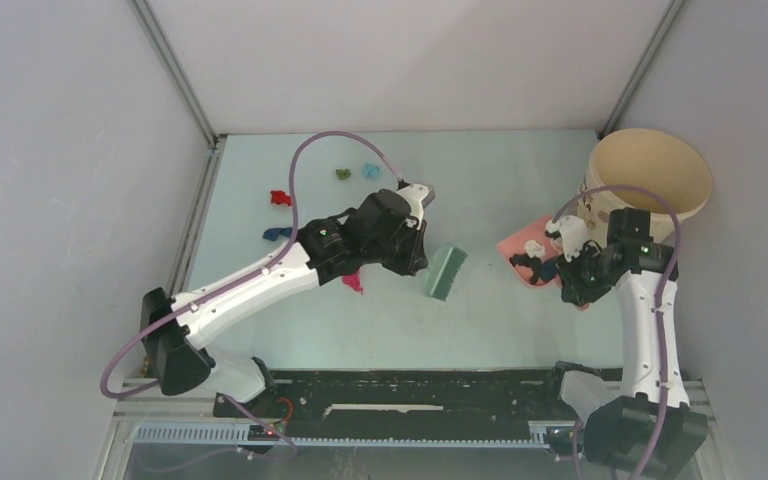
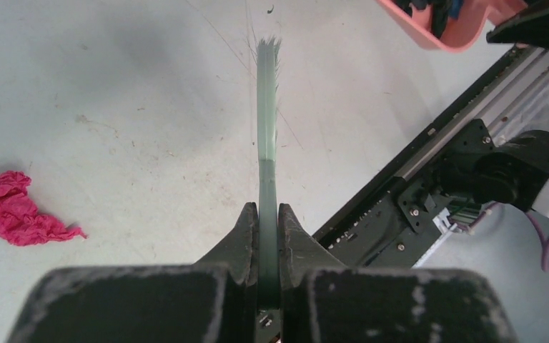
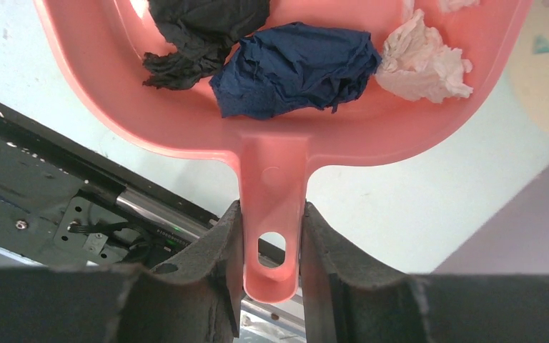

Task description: Sweep away the paper scraps from the table

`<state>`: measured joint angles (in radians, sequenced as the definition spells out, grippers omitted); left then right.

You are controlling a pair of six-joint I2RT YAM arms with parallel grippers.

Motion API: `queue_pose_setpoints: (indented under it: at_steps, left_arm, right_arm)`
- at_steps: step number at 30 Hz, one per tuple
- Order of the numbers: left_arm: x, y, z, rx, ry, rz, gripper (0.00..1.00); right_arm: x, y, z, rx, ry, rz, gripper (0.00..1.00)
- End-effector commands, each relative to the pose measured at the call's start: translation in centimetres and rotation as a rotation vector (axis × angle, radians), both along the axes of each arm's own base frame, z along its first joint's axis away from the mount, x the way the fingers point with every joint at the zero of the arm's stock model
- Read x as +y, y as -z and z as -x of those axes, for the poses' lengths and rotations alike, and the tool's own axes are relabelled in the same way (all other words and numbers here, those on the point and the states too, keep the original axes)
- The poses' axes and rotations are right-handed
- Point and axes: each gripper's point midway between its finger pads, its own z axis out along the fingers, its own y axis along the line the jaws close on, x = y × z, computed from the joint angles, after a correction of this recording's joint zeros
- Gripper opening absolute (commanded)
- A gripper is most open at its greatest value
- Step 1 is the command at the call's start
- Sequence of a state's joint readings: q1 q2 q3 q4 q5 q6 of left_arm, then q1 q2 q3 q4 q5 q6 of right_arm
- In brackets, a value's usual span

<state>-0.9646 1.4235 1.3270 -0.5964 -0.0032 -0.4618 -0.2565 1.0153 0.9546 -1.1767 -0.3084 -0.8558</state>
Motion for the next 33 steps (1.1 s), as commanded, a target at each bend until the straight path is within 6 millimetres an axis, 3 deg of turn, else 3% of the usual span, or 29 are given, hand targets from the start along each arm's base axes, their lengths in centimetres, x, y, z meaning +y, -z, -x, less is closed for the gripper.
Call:
queue_pose_setpoints:
  at_steps: [1,5,13,18,25,29,33]
  left_arm:
    - [1.8,-2.0,1.9,0.006,0.049,-0.032,0.00]
    - [3.0,0.9,1.1,-0.039,0.048,-0.112,0.00]
    - [4.3,4.5,0.0,-0.077,0.070,-0.248,0.00]
    - [4.1,4.3,0.8,-0.050,0.095,-0.224,0.00]
    - [4.1,4.4,1.2,-0.028,0.106,-0.218,0.00]
    - [4.1,4.4,1.4,-0.018,0.111,-0.217,0.00]
    - [4.0,4.8,1.5,-0.008,0.114,-0.222,0.00]
  right_arm:
    - [1.1,-3.6,-0.2,-0.027,0.003,-0.045,0.00]
    - [0.9,-6.2,-0.9,-0.084,0.023,-0.031,0.00]
    - [-0.8,-10.1,-3.5,-0.165,0.084,0.025,0.00]
    - [-2.3,-12.6,-5.2,-0.161,0.150,0.032,0.00]
    - [-7.1,-17.0,-7.4,-0.163,0.278,0.055,0.00]
    - [-11.2,-18.5,-7.7,-0.148,0.355,0.122,0.00]
    - [-15.9,-20.5,-8.4,-0.150,0.386,0.302,0.00]
